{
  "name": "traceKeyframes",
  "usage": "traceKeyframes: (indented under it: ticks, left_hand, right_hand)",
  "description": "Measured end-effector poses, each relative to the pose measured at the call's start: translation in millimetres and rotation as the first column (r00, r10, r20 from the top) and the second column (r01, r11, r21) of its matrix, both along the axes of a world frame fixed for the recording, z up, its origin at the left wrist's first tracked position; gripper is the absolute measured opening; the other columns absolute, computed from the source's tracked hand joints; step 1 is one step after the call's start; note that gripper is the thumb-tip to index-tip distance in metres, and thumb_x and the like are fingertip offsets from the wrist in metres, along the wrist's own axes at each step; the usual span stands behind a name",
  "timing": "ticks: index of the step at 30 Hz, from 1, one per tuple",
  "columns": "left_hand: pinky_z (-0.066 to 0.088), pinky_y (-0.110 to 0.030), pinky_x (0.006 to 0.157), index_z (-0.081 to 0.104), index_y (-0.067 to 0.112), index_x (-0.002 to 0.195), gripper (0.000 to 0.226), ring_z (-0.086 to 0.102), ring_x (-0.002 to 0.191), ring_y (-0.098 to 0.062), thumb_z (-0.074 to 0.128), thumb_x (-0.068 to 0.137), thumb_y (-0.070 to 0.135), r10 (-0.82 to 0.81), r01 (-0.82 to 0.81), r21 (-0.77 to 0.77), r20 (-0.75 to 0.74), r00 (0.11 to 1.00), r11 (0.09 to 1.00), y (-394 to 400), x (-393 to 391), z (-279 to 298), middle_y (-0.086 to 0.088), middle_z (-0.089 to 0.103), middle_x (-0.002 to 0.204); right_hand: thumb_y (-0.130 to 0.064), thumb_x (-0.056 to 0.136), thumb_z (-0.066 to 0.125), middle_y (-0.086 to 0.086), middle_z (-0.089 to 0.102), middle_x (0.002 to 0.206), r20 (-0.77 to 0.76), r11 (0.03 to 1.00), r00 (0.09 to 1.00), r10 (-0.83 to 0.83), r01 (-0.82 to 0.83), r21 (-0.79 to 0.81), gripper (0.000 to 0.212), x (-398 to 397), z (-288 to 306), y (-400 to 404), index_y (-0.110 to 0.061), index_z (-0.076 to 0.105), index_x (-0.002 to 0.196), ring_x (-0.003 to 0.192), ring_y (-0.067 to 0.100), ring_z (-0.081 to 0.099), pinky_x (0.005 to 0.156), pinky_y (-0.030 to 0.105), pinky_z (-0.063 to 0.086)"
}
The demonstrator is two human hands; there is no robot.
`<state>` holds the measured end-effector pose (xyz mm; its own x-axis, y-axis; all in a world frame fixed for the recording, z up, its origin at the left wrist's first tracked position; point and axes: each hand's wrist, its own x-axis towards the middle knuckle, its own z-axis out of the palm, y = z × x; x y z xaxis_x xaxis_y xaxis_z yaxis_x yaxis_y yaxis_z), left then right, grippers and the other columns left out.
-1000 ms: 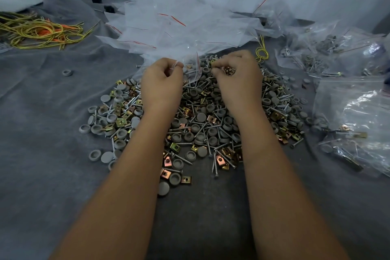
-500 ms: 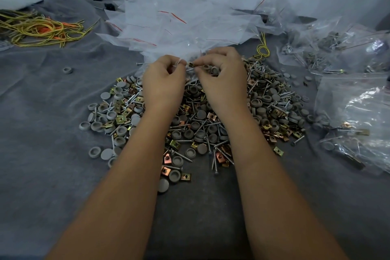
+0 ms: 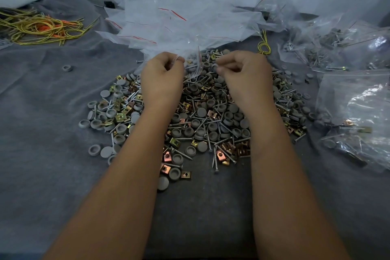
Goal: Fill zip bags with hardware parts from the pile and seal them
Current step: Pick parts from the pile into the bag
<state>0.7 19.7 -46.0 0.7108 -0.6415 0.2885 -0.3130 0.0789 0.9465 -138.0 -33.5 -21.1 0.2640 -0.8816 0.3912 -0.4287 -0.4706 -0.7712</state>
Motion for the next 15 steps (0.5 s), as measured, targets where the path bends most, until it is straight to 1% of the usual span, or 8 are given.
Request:
traceKeyframes:
  ticks: [2, 4, 7, 9, 11, 13, 15]
  left_hand:
    - [0.037, -0.025, 0.054, 0.06, 0.022, 0.071, 0.022, 0.034, 0.041, -0.001, 0.058, 0.093, 0.023, 0.002, -0.002, 0.001, 0.001, 1.0, 1.0, 0, 0, 0, 0.016, 0.041, 0.041]
    - [0.04, -0.027, 0.055, 0.056, 0.024, 0.068, 0.025, 0.035, 0.041, -0.001, 0.058, 0.093, 0.023, 0.004, -0.004, 0.008, -0.001, 1.0, 1.0, 0, 0, 1, 0.017, 0.04, 0.04]
    - [0.047, -0.034, 0.059, 0.057, 0.023, 0.068, 0.024, 0.036, 0.042, 0.0, 0.058, 0.092, 0.022, 0.01, -0.01, 0.008, -0.005, 1.0, 1.0, 1, -1, 1, 0.017, 0.041, 0.041]
    - [0.05, -0.036, 0.059, 0.06, 0.019, 0.071, 0.021, 0.036, 0.042, 0.0, 0.059, 0.092, 0.022, 0.024, -0.024, 0.002, -0.008, 1.0, 1.0, 1, 0, 2, 0.017, 0.042, 0.041]
    - [0.045, -0.032, 0.056, 0.062, 0.015, 0.075, 0.018, 0.036, 0.042, -0.001, 0.059, 0.091, 0.022, 0.036, -0.037, -0.009, -0.008, 0.999, 0.999, 0, 1, 2, 0.017, 0.041, 0.041]
    - [0.042, -0.027, 0.054, 0.063, 0.013, 0.075, 0.019, 0.035, 0.042, -0.002, 0.059, 0.091, 0.022, 0.038, -0.038, -0.014, -0.005, 0.999, 0.999, 0, 2, 1, 0.016, 0.041, 0.04]
    - [0.032, -0.019, 0.046, 0.059, 0.019, 0.07, 0.022, 0.035, 0.041, -0.002, 0.059, 0.091, 0.022, 0.033, -0.033, -0.009, 0.012, 0.999, 0.999, 0, 2, 0, 0.016, 0.04, 0.04]
  right_hand:
    - [-0.014, 0.086, 0.071, -0.015, 0.067, 0.077, -0.097, 0.998, 0.994, 0.055, -0.053, 0.018, 0.018, -1, 1, 1, -0.032, 0.069, 0.084, 0.079, 0.002, 0.066, 0.075, 0.023, 0.052]
    - [-0.018, 0.086, 0.07, -0.013, 0.068, 0.08, -0.177, 0.994, 0.979, 0.104, -0.1, 0.034, 0.013, 0, 1, 2, -0.031, 0.072, 0.087, 0.081, 0.003, 0.065, 0.076, 0.024, 0.051]
    - [-0.023, 0.084, 0.072, -0.01, 0.07, 0.086, -0.3, 0.984, 0.939, 0.169, -0.179, -0.006, 0.01, 4, 3, 7, -0.029, 0.076, 0.092, 0.086, 0.008, 0.063, 0.084, 0.031, 0.052]
    - [-0.027, 0.083, 0.073, -0.007, 0.07, 0.091, -0.39, 0.969, 0.894, 0.223, -0.246, -0.009, 0.011, 8, 4, 10, -0.032, 0.077, 0.092, 0.092, 0.014, 0.061, 0.088, 0.037, 0.051]
    - [-0.029, 0.083, 0.071, -0.003, 0.07, 0.098, -0.489, 0.95, 0.828, 0.274, -0.313, 0.003, 0.015, 15, 3, 12, -0.038, 0.076, 0.095, 0.103, 0.02, 0.057, 0.093, 0.038, 0.048]
    - [-0.03, 0.085, 0.067, -0.001, 0.068, 0.098, -0.583, 0.939, 0.766, 0.27, -0.344, -0.019, 0.019, 21, 0, 14, -0.041, 0.074, 0.099, 0.109, 0.024, 0.05, 0.094, 0.033, 0.041]
    - [-0.031, 0.085, 0.063, -0.002, 0.06, 0.092, -0.662, 0.935, 0.715, 0.226, -0.35, -0.059, 0.022, 26, -3, 17, -0.04, 0.073, 0.102, 0.106, 0.024, 0.043, 0.088, 0.031, 0.032]
